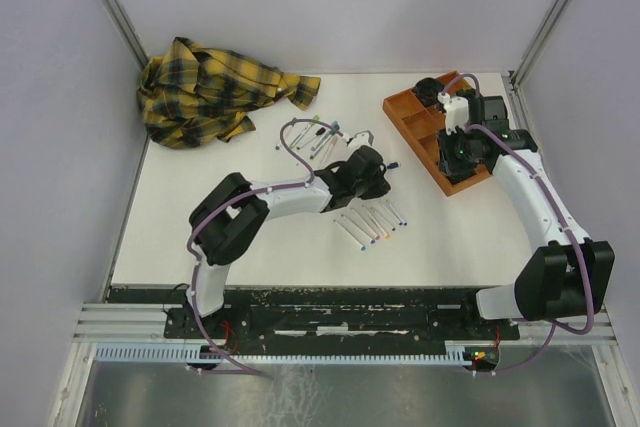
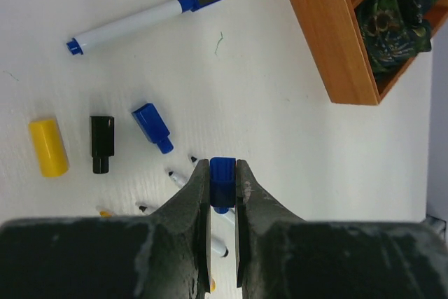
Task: Open the pen caps
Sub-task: Place the pen cap at the center of the board.
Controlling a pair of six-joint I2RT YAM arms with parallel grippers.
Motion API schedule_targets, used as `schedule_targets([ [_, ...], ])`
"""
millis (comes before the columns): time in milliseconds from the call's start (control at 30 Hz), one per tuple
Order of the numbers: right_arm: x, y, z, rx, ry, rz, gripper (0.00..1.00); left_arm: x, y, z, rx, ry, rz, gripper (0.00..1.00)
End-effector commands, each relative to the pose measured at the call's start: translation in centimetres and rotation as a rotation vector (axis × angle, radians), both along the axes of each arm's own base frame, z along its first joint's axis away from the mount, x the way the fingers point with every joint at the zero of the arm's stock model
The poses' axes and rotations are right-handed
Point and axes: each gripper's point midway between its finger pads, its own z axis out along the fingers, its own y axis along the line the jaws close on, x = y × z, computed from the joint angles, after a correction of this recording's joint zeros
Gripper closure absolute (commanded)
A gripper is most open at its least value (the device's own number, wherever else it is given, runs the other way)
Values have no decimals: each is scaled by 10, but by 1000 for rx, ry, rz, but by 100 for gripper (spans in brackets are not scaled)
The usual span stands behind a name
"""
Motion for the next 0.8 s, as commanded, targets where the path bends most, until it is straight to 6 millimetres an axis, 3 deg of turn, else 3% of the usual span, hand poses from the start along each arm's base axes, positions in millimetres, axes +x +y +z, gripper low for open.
schedule_targets([
  [0, 6, 0, 8, 25, -39, -6, 66, 11, 10, -7, 180, -21, 64, 97],
  [467, 6, -3, 7, 44, -38, -12, 66, 37, -12, -16, 273, -31, 63, 89],
  [767, 6, -4, 7, 55, -36, -14, 66, 39, -15, -25, 281, -23, 60, 80],
])
